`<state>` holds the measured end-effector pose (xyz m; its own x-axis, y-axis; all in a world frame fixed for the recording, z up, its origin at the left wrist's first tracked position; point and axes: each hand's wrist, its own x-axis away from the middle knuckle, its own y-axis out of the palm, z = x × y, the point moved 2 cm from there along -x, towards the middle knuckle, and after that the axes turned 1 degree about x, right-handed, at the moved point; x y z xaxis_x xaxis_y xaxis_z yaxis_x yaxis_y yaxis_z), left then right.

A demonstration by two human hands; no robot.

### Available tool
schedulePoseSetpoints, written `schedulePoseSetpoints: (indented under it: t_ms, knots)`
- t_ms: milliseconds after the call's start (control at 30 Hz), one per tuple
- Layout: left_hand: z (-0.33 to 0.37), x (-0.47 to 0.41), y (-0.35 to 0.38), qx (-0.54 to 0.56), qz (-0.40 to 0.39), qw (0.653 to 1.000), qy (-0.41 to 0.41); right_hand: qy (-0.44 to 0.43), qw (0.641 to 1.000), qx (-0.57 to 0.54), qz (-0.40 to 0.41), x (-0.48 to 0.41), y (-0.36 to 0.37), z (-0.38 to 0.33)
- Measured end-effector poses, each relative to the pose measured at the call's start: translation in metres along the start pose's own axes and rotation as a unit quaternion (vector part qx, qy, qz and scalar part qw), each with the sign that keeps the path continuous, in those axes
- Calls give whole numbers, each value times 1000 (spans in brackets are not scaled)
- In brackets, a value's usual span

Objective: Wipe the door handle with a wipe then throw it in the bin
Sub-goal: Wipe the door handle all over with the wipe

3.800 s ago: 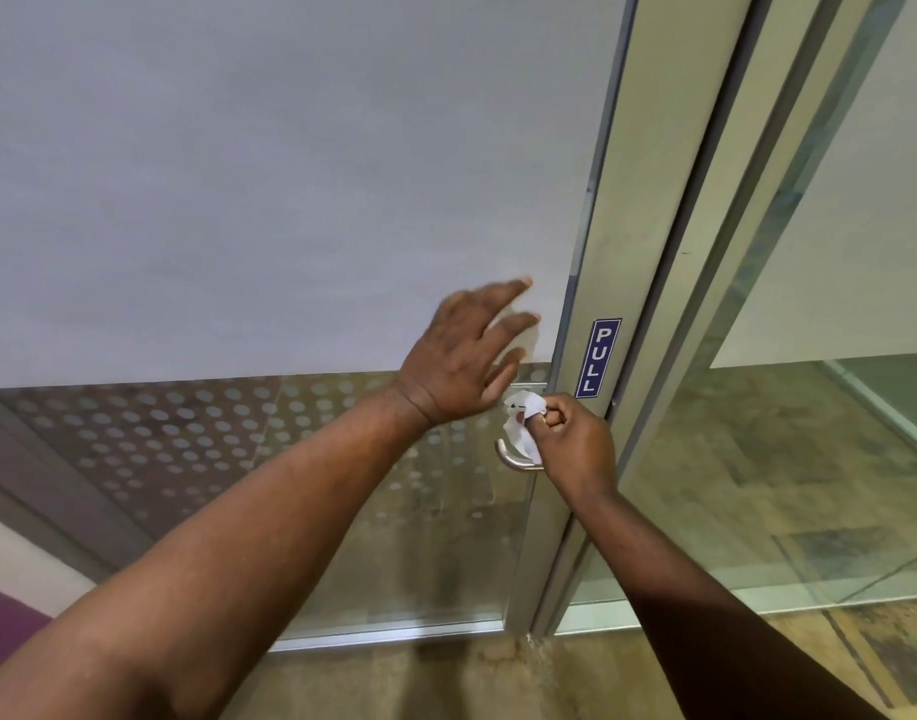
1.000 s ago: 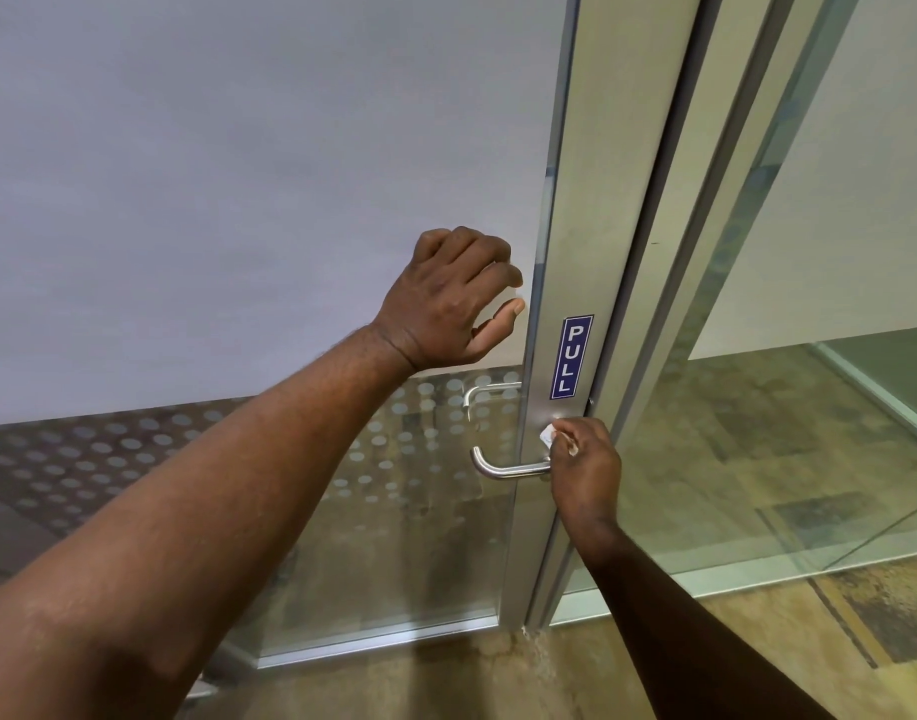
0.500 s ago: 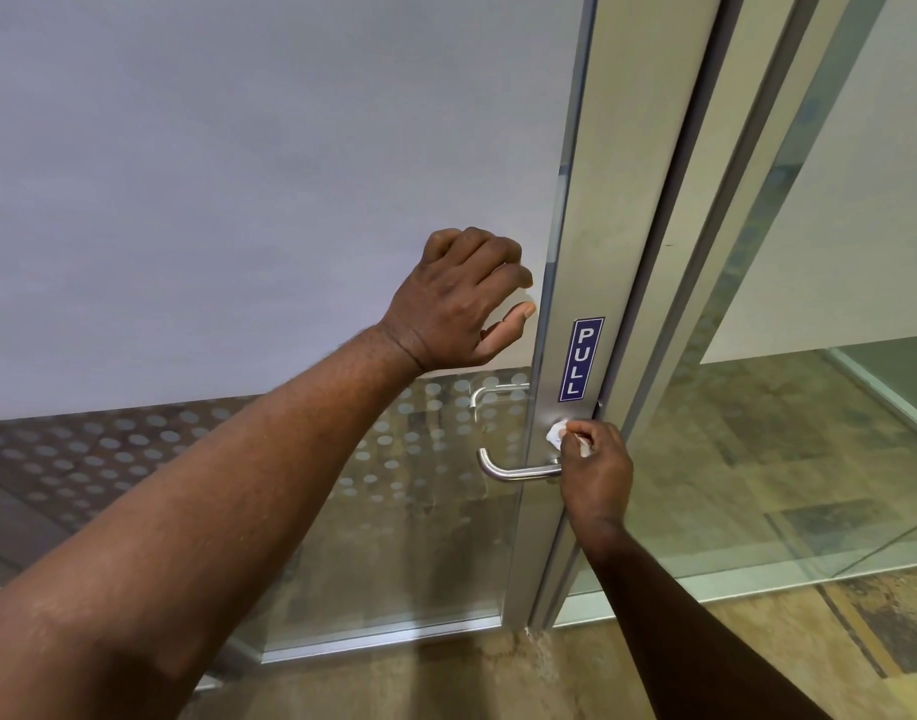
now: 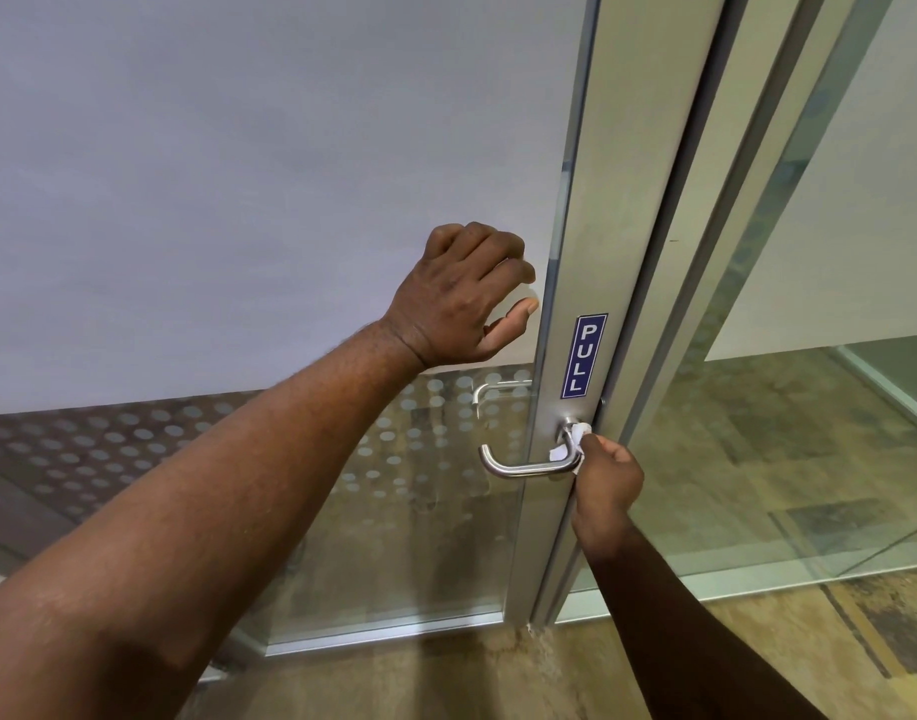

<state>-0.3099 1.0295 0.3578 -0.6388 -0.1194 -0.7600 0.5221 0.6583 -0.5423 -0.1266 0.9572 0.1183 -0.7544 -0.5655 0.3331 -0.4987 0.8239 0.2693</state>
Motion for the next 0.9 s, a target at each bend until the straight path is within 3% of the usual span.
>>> schedulePoseSetpoints:
  t_ms: [167, 300, 533, 767, 833, 900]
  knots:
    - [0, 1, 1, 0, -2, 1000, 1, 159, 973, -152, -76, 1, -1, 1]
    - [1, 0, 1, 0, -13, 1000, 1, 211, 949, -192, -136, 1, -4, 2]
    - [3, -1, -6, 33, -25, 999, -15, 221, 946, -178, -157, 8, -34, 5]
    - [42, 13, 0, 128, -13, 992, -16, 177, 950, -191, -173, 17, -49, -21]
    - [65, 22, 7, 194, -50, 978, -57, 164, 940, -212, -209, 22, -48, -32]
    - [85, 34, 19, 277, -136, 935, -174, 157, 931, -216, -250, 28, -46, -41]
